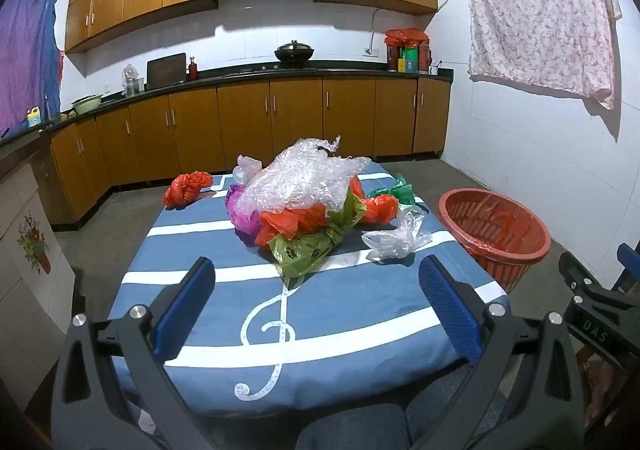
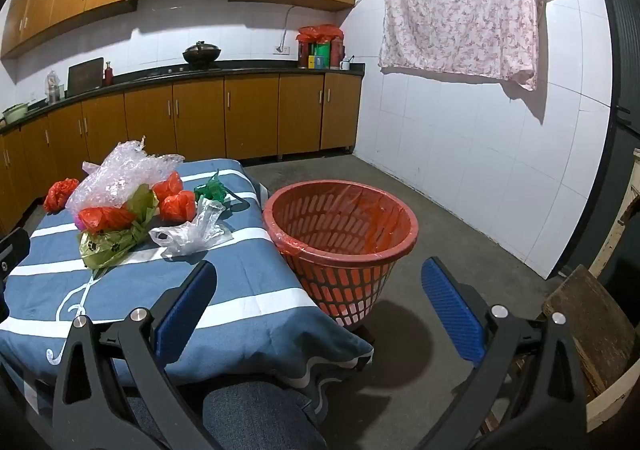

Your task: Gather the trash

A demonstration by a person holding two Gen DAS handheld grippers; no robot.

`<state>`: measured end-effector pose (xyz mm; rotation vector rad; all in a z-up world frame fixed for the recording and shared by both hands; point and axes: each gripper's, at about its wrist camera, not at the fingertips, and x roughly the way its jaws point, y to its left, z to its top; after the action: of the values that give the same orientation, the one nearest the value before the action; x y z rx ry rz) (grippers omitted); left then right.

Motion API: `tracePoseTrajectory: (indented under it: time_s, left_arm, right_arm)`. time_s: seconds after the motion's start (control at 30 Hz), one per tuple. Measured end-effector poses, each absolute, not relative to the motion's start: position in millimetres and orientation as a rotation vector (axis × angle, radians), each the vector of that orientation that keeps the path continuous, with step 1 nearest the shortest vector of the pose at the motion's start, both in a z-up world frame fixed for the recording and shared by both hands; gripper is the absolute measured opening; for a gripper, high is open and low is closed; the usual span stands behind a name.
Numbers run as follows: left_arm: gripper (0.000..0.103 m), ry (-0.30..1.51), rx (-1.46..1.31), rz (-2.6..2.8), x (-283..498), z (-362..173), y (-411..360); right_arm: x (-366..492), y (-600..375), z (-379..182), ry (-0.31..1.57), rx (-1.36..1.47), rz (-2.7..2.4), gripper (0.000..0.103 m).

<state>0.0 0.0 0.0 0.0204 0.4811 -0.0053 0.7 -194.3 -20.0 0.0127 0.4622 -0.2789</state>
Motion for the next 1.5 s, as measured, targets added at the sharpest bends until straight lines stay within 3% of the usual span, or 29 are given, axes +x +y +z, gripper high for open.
tracePoseTrajectory:
  time_s: [1.5]
  left_arm:
    - [0.099,0.487,0.024,-0.004,-2.0,-0.3,-1.0]
  right_arm:
    - [0.8,-194.7,-21.3,0.464,0.012,-0.281,0.101]
